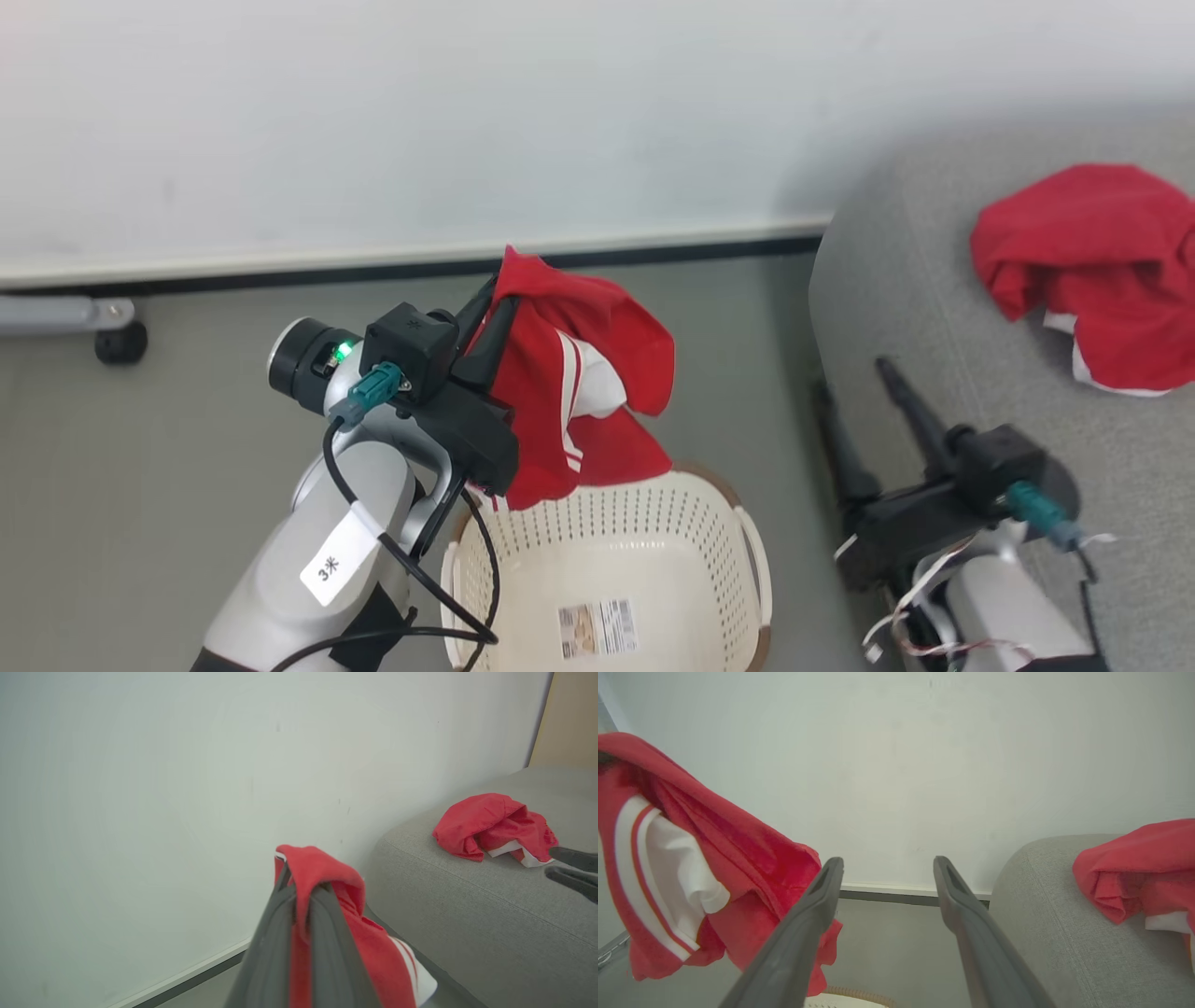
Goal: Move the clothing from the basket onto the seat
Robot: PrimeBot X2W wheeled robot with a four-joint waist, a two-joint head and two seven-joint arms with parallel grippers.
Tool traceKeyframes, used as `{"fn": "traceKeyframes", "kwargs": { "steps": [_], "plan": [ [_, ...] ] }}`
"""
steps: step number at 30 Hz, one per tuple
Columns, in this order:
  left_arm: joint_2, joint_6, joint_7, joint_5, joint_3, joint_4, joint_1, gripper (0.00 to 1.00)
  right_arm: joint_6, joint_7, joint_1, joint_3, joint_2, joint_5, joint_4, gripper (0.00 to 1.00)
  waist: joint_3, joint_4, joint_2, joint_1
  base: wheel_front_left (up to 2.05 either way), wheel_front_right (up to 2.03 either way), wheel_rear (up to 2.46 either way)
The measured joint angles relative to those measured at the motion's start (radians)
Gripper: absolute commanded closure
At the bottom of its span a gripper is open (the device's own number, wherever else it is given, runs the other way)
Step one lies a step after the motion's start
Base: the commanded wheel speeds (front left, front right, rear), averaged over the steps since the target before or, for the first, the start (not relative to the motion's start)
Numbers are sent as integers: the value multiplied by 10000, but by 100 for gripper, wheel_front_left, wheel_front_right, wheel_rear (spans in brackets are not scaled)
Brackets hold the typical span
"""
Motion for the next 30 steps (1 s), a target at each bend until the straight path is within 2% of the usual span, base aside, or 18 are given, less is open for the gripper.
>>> {"fn": "traceKeyframes", "kwargs": {
  "steps": [11, 19, 30],
  "plan": [
    [-35, -15, 115, -242, -301, 121, 419, 100, 391, 0, 81, 1254, 234, -105, 1195, 0, -1318, 35, 0, 0, 0, 0, 0],
    [-134, -77, 508, -516, -826, -479, 948, 100, 476, 4, 184, 2401, 384, -140, 2011, 0, -2333, 146, 0, -1, 0, 0, 0],
    [-169, -82, 982, -581, -1452, -1749, 1053, 100, 477, 8, -198, 3639, 481, -86, 2830, 0, -2634, 732, 1, 1, 0, 0, 0]
  ]
}}
